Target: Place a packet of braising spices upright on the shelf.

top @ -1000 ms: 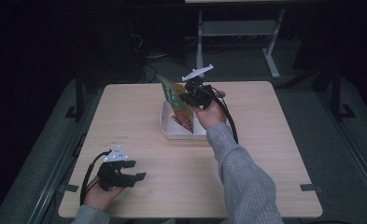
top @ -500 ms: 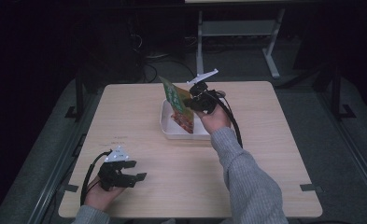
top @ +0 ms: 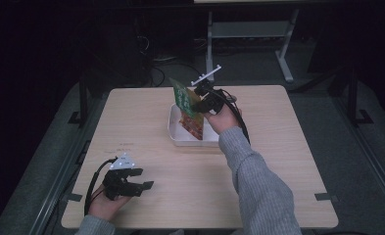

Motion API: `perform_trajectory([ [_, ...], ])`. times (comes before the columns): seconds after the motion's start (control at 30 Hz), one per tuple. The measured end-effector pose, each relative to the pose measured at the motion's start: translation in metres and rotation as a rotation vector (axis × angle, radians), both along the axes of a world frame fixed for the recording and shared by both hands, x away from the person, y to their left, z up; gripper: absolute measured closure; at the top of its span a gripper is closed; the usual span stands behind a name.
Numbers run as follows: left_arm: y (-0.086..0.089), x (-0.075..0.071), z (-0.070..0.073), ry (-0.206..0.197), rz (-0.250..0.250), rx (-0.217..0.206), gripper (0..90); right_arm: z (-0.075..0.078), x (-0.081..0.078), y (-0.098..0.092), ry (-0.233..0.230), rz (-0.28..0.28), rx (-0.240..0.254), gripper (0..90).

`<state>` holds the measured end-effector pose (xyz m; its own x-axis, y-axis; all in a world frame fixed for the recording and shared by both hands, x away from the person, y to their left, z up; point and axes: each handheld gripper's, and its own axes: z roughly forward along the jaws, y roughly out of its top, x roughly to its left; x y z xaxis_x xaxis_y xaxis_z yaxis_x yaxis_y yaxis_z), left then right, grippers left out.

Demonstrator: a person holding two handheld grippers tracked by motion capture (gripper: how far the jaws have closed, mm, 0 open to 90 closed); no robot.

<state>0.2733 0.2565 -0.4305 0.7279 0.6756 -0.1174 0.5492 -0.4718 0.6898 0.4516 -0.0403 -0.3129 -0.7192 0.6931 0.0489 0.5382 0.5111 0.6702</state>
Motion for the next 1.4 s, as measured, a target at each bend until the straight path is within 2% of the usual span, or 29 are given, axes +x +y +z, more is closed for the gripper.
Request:
perform_trajectory([
  [0.13,0.001,0.0,0.0,-0.001,0.001,-0.002,33.0,-0.001,0.008,0.004,0.018,-0.009,0.02,74.2],
  [0.17,0.001,0.0,0.0,-0.002,0.001,-0.001,32.9,-0.004,0.011,0.006,0.037,-0.02,0.011,83.1],
  [0.2,0.001,0.0,0.0,-0.002,0.001,-0.001,33.0,-0.004,0.011,0.006,0.037,-0.02,0.011,83.1],
  [0.23,0.001,0.0,0.0,-0.002,0.0,-0.001,32.9,-0.005,0.01,0.007,0.021,-0.027,0.004,88.8],
  [0.33,0.001,0.0,0.001,-0.002,0.002,-0.003,33.0,-0.006,0.008,0.008,0.005,-0.031,0.007,89.6],
  [0.43,0.002,0.0,0.001,-0.001,0.004,-0.004,32.9,-0.003,0.003,0.004,-0.026,-0.036,0.048,89.8],
  [0.53,0.001,0.0,0.001,-0.001,0.004,-0.003,32.9,-0.002,0.001,0.004,-0.036,-0.035,0.045,89.8],
  [0.67,0.0,0.0,0.001,-0.002,0.0,-0.002,32.8,-0.003,0.0,0.005,-0.036,-0.042,0.064,89.9],
  [0.83,0.001,0.0,0.001,-0.003,0.003,-0.002,32.7,-0.008,0.002,0.002,-0.009,-0.066,0.103,89.8],
  [0.97,0.0,0.0,0.001,-0.005,0.002,-0.001,32.6,-0.009,0.002,0.0,-0.012,-0.069,0.092,89.5],
  [1.07,0.001,0.0,0.001,-0.005,0.003,0.002,32.5,-0.009,0.001,-0.001,-0.021,-0.066,0.084,88.4],
  [1.2,0.001,0.0,0.0,-0.003,0.006,0.003,32.3,-0.009,0.003,-0.007,-0.011,-0.066,0.105,79.7],
  [1.4,0.001,0.0,0.0,-0.004,0.006,0.006,32.2,-0.007,0.001,-0.011,-0.005,-0.063,0.11,71.2],
])
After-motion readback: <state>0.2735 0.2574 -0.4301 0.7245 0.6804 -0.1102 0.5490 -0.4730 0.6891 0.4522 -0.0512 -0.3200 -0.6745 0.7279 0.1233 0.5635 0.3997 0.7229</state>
